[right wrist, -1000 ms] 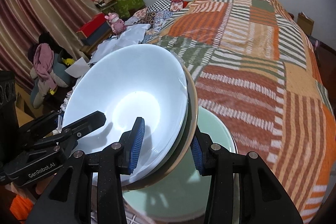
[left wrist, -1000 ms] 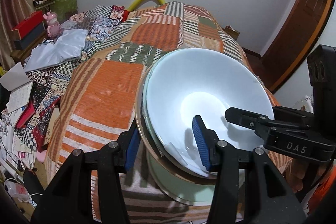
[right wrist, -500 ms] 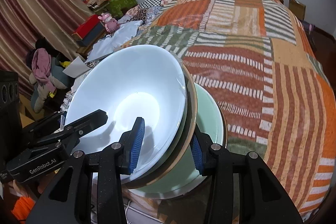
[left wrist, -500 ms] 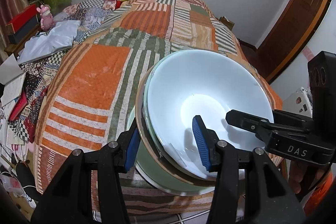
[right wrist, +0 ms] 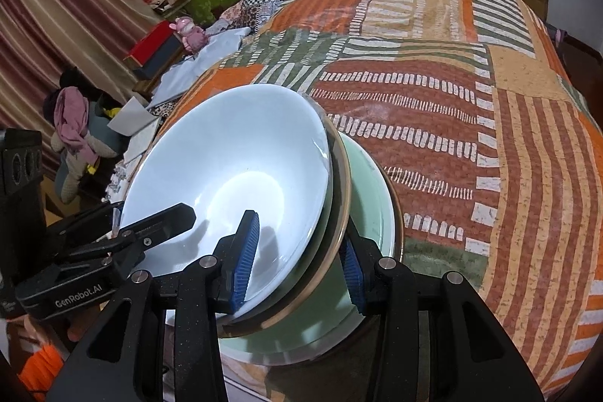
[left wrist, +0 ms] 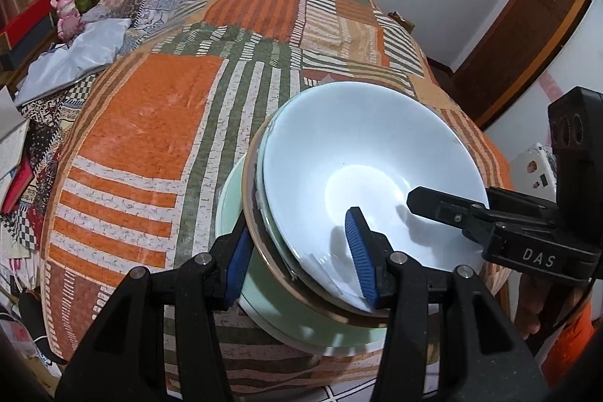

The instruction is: Organize plates and bowls

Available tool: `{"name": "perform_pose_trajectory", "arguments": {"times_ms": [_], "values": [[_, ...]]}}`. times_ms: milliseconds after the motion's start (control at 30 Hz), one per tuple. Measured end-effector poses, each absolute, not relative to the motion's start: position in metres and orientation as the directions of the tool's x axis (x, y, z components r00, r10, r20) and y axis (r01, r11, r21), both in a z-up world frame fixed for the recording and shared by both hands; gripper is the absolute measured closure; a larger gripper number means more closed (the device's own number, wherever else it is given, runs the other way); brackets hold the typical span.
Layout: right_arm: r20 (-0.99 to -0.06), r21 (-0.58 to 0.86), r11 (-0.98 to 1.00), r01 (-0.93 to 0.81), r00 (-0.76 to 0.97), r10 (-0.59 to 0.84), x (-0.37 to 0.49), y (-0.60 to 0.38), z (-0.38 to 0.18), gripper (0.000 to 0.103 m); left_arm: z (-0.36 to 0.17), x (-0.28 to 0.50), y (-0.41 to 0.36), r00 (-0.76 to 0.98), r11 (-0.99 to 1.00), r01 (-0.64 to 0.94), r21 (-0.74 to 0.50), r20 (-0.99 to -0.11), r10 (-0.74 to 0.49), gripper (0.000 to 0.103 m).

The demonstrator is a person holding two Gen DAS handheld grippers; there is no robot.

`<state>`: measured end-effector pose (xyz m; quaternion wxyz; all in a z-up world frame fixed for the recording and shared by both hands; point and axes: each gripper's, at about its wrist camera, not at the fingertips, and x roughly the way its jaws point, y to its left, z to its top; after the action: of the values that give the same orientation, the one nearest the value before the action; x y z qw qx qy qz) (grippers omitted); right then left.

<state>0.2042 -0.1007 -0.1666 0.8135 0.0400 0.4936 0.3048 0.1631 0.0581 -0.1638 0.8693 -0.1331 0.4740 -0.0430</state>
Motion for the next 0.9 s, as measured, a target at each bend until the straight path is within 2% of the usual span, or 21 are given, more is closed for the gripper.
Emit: {"name": "perform_pose_trajectory", "arguments": {"times_ms": [167,367,533,733,800,900], "values": [[-0.762,0.327,0.824,-0.463,0.386,0.519,0.197,-0.106,-0.157,0.062,-0.159,0.158,0.063,0.56,0.955,-0.054,-0.292,-0.8,-0.213,0.055],[-0.726,0.273,0.836,-0.476,0.469,0.503,0.179,-0.12,-0.131,0.062,-0.124,0.135,0.064,0.656,0.977,-0.036,-0.211,-0.742,-0.136,0.054],[-0.634,0.246,0.826,-0.508,0.56,0.533,0.147,-0.125,-0.095,0.062,-0.089,0.107,0.061,0.737,0.984,-0.011,-0.176,-0.667,-0.111,0.052],[-0.489,0.175,0.834,-0.523,0.689,0.535,0.101,-0.129,-0.057,0.061,-0.047,0.062,0.057,0.849,0.988,0.005,-0.155,-0.521,-0.086,0.044],[-0.443,0.166,0.832,-0.53,0.713,0.543,0.088,-0.131,-0.047,0.055,-0.034,0.043,0.053,0.888,0.992,-0.001,-0.126,-0.456,-0.057,0.04],[-0.369,0.141,0.847,-0.513,0.767,0.525,0.074,-0.128,-0.039,0.045,-0.018,0.019,0.05,0.932,0.995,-0.015,-0.1,-0.362,-0.023,0.028]]}}
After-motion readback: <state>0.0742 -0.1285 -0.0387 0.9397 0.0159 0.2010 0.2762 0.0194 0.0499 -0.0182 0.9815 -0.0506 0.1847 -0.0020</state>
